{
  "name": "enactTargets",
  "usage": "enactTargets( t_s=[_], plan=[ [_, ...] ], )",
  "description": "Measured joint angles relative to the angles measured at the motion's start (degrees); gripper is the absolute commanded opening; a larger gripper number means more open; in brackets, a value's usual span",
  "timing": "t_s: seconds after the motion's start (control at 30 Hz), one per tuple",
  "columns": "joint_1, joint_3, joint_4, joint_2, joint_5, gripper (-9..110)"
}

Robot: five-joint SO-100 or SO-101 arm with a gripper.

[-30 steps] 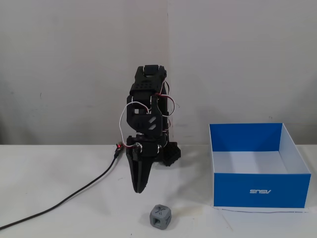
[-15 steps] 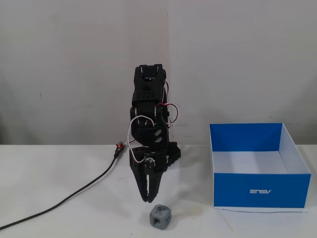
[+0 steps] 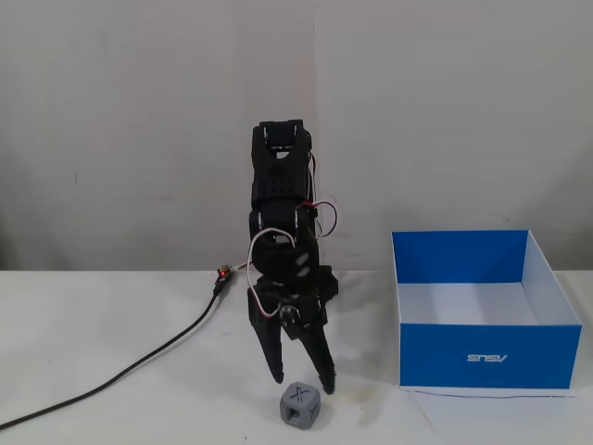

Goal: Pick the gray block and keep it in the box.

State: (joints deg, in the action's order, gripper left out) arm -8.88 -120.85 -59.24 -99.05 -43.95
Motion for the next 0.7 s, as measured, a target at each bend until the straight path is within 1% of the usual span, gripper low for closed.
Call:
enactTargets(
  t_s=[0.37,0.7],
  plan=[
    [0.0,0.1,1.7,9.5,0.2,29],
    [0.1,4.3,1.7,12.0,0.2,29]
  ],
)
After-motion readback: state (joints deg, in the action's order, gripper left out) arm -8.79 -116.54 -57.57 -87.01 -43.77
